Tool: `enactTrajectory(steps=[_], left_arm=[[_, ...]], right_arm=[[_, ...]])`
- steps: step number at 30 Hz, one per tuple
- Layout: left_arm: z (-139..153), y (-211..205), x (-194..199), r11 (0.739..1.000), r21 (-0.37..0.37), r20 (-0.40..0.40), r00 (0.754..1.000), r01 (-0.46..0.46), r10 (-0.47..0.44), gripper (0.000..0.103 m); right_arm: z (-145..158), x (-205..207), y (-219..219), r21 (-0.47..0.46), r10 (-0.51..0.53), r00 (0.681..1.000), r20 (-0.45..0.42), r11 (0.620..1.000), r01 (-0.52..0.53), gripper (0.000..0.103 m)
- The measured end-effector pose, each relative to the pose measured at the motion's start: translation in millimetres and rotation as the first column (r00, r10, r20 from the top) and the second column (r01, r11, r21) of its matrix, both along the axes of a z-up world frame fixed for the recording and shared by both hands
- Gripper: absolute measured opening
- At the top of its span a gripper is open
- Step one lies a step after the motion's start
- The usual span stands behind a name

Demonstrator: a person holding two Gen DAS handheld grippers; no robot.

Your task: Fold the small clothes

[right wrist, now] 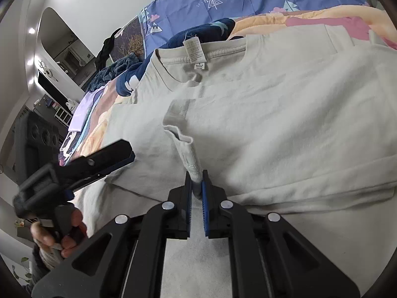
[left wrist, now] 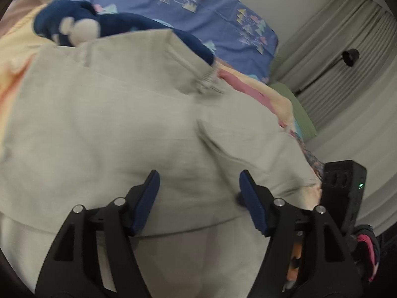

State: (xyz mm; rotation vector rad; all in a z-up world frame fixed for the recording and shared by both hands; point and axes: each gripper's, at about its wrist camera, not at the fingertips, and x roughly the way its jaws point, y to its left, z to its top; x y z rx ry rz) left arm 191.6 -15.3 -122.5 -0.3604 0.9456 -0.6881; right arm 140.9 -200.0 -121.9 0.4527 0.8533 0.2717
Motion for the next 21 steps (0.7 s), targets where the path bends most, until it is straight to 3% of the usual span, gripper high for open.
enactTrajectory(steps=[3,7,8,9,10,11,15,18,21], left_arm=[[1,-35,6,0.997,0.040,-0.027,0.997,0.068,-0.067,0.077],[-5,-67,20,0.995,0.090,-0.067,0.997,0.047,-0.041,0.076],[-4,-74,22,0.995,0.089,-0.067,0.997,0.043,-0.037,0.060],[-4,-79,23,0.995,0.093,-0.074,0.997,0.045,-0.038,0.019],[-5,-84,25,0.994,0.099,-0.091,0.995,0.054,-0.045,0.005],[-4,-87,26,0.993,0.104,-0.097,0.994,0.053,-0.043,0.006],[30,-91,13,0.992,0.118,0.025,0.999,0.040,-0.044,0.005],[56,-82,11,0.995,0.093,0.081,0.995,0.044,-0.052,0.005],[79,-76,7,0.994,0.101,0.135,0.989,0.042,-0.056,0.002]], right_arm=[[-2,-3,-2,-0.009,0.001,1.000,0.018,1.000,-0.001,0.009],[-3,-4,-2,-0.007,0.004,1.000,0.027,1.000,-0.004,0.009],[-4,-5,-2,-0.008,0.006,1.000,0.030,1.000,-0.006,0.009],[-3,-4,-2,-0.007,0.009,0.999,0.032,1.000,-0.009,0.011],[-3,-5,-2,-0.003,0.017,0.999,0.034,1.000,-0.017,0.013],[-3,-6,-2,0.001,0.025,0.999,0.036,1.000,-0.025,0.015],[5,-19,-17,0.013,0.011,0.998,0.058,1.000,-0.012,0.019],[7,-39,-53,0.054,-0.087,0.993,0.084,0.995,0.083,0.025],[-1,-53,-89,0.109,-0.201,0.979,0.043,0.975,0.195,0.021]])
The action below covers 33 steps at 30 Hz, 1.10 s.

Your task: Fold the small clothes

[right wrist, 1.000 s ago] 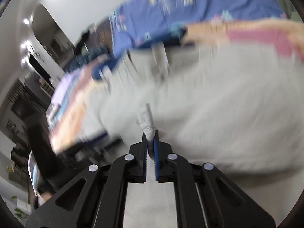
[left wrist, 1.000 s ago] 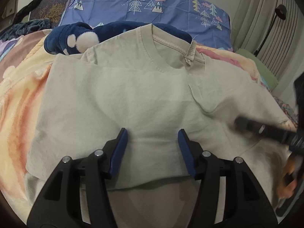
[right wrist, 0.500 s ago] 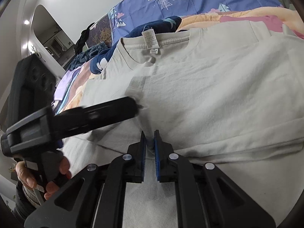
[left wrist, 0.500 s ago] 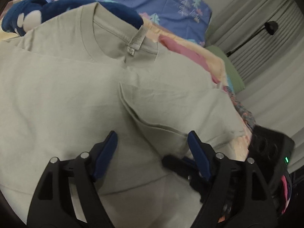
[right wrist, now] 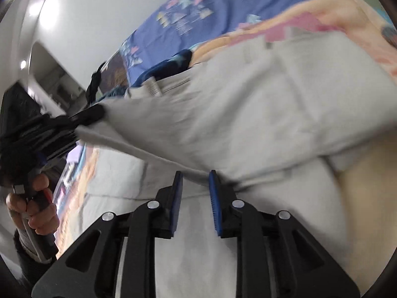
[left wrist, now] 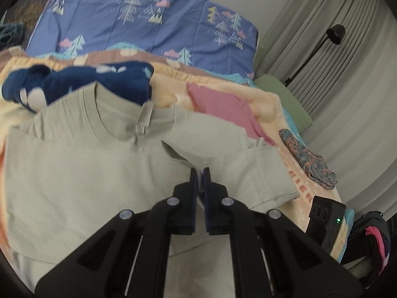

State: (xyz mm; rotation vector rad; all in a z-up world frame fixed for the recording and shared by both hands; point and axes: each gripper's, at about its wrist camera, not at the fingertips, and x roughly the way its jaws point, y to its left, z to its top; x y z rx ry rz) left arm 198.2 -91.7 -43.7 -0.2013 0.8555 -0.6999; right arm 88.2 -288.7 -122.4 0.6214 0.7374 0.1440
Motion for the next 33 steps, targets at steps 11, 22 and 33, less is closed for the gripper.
enactTrajectory(steps=[11,22,33], left_arm=[[8,41,4,0.998,0.028,0.012,0.998,-0.059,0.059,0.006],[-87,6,3,0.993,0.115,-0.134,0.991,0.027,-0.011,0.013],[35,26,-16,0.999,0.046,0.160,0.987,0.004,-0.012,0.004]], right_arm=[[-4,-16,-11,-0.004,-0.054,0.999,-0.008,0.999,0.054,0.015],[1,-20,-7,-0.042,-0.051,0.999,0.005,0.998,0.052,0.015],[0,-24,-21,-0.012,-0.123,0.992,0.028,0.992,0.123,0.015]])
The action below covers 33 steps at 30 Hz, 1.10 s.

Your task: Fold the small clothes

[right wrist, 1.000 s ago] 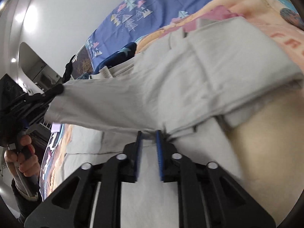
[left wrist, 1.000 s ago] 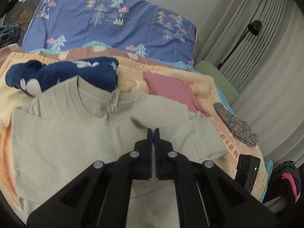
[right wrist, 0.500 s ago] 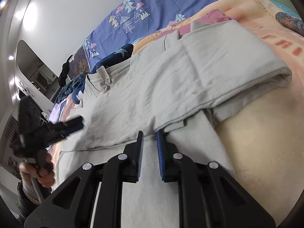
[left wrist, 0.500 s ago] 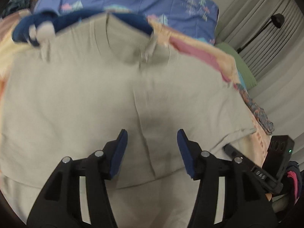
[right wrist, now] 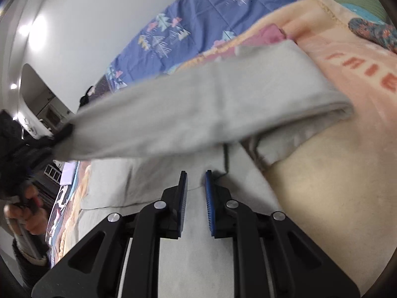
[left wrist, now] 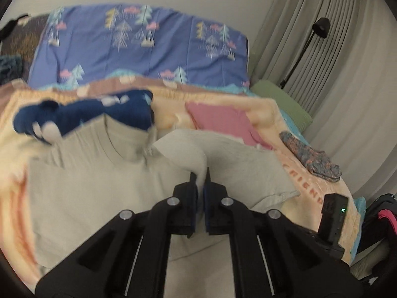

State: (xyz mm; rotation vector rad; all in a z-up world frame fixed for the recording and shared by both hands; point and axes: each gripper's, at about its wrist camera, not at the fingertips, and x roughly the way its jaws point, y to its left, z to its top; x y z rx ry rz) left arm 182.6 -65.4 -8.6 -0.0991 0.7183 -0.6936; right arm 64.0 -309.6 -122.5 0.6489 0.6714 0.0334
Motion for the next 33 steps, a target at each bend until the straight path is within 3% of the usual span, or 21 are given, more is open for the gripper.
enactTrajectory(steps=[4,10,19,24,26,28,31,33], left_arm=[[17,35,0,0.997,0.027,0.049,0.996,-0.073,0.071,0.004],[2,92,12,0.978,0.052,0.002,0.979,-0.203,0.203,0.004],[-45,140,23,0.952,0.100,-0.088,0.950,-0.289,0.298,0.004],[-92,153,33,0.934,0.171,-0.169,0.925,-0.314,0.342,0.006],[-112,157,37,0.935,0.187,-0.229,0.912,-0.301,0.340,0.014],[-121,162,38,0.943,0.155,-0.257,0.910,-0.293,0.325,0.018],[-118,170,44,0.955,0.059,-0.304,0.906,-0.290,0.294,0.047],[-113,168,53,0.955,0.041,-0.306,0.906,-0.294,0.292,0.053]], right_arm=[[-2,4,2,-0.016,-0.002,1.000,-0.027,1.000,0.002,0.015],[-3,6,3,-0.023,-0.001,0.999,-0.033,1.000,0.000,0.015],[-2,5,4,-0.042,0.000,0.999,-0.038,0.999,-0.002,0.016],[-2,5,4,-0.042,0.001,0.999,-0.038,0.999,-0.002,0.017],[-2,5,4,-0.044,0.001,0.999,-0.038,0.999,-0.003,0.017],[-1,6,6,-0.044,0.001,0.999,-0.039,0.999,-0.002,0.017],[-2,6,7,-0.048,0.002,0.999,-0.041,0.999,-0.004,0.018],[-2,6,8,-0.052,0.002,0.999,-0.042,0.999,-0.004,0.018]])
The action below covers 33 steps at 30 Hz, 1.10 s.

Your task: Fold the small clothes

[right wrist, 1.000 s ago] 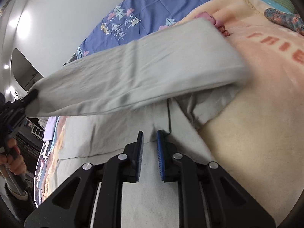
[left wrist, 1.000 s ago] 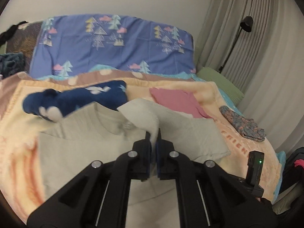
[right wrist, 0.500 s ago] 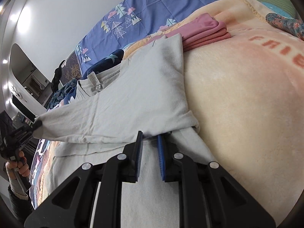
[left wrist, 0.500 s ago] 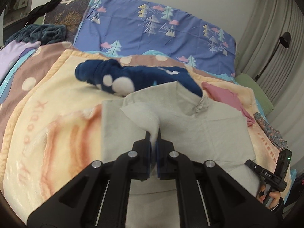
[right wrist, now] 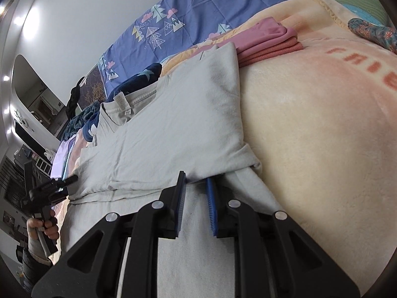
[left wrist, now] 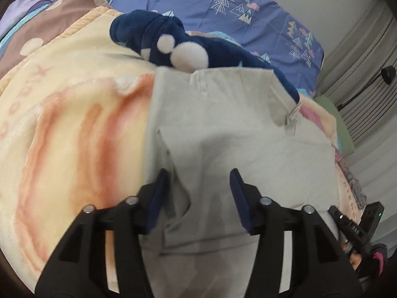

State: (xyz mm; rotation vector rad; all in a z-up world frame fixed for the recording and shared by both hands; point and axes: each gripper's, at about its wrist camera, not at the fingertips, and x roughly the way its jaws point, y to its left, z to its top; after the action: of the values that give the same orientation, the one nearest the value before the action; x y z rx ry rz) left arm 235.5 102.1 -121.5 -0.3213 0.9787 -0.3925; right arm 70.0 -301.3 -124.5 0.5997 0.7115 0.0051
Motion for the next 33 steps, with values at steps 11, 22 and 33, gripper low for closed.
enactTrajectory(steps=[11,22,33], left_arm=[[41,-19,9,0.997,0.077,0.229,0.973,-0.020,0.002,0.006],[33,-26,-26,0.956,0.283,0.237,0.971,-0.075,0.006,0.042],[-13,-101,-66,0.921,0.363,0.165,0.963,0.142,-0.214,0.057]], right_arm=[[0,1,1,-0.001,0.001,1.000,-0.001,1.000,-0.001,0.019],[0,1,1,-0.006,0.006,1.000,-0.005,1.000,-0.006,0.019],[42,-13,13,-0.049,0.102,0.995,0.023,0.994,-0.101,0.020]])
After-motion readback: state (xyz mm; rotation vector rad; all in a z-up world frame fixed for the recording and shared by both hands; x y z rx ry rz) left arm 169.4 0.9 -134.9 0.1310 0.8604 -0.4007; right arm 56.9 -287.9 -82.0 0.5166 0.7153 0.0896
